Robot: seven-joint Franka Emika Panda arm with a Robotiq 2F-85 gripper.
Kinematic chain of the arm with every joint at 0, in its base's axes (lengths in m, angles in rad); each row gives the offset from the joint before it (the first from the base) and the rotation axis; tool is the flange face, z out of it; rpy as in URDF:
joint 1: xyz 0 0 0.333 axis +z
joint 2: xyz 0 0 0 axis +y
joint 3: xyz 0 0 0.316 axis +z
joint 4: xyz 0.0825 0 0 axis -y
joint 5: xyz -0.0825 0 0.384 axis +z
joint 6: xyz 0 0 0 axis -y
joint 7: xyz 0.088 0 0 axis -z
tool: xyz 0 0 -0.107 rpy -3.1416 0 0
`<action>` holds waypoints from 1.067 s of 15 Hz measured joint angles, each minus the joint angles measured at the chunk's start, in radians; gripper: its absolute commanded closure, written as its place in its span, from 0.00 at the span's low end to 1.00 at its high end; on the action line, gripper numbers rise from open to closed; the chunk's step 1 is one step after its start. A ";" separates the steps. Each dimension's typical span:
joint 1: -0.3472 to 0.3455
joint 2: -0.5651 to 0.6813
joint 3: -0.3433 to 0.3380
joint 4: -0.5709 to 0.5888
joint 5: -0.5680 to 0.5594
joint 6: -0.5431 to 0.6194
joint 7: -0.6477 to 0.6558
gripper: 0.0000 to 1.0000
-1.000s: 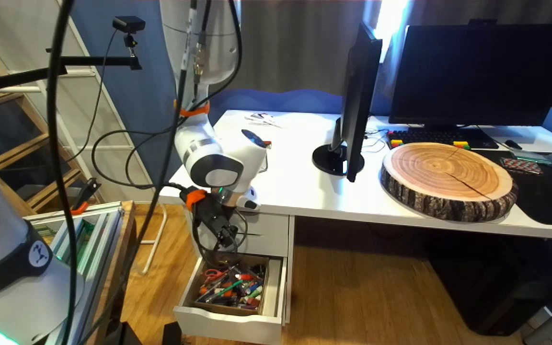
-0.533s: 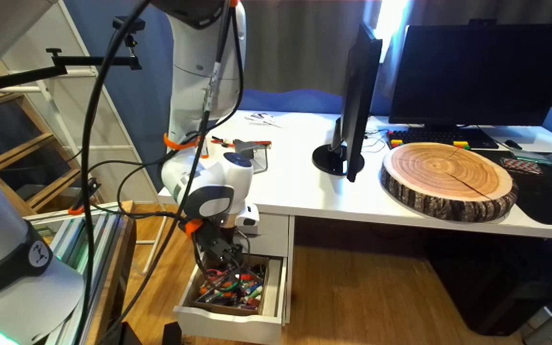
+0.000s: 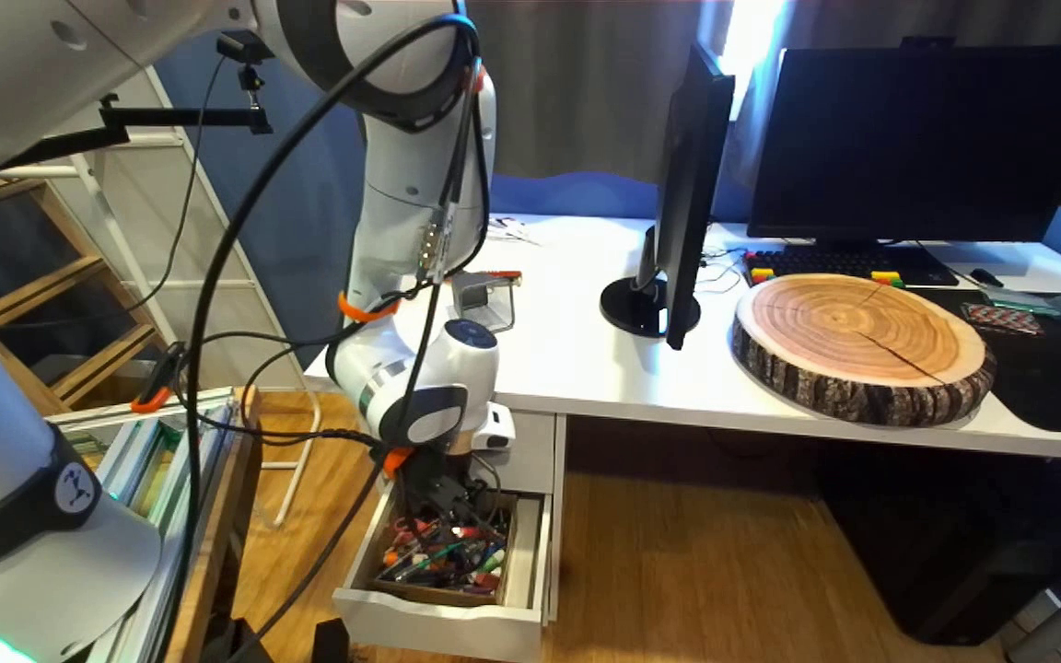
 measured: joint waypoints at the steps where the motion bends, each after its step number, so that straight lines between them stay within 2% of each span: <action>1: -0.003 0.018 0.000 0.022 -0.005 -0.002 0.000 0.00; 9: -0.021 0.156 0.003 0.172 -0.028 -0.040 -0.001 0.00; 16: -0.032 0.237 0.015 0.284 -0.045 -0.172 -0.010 0.00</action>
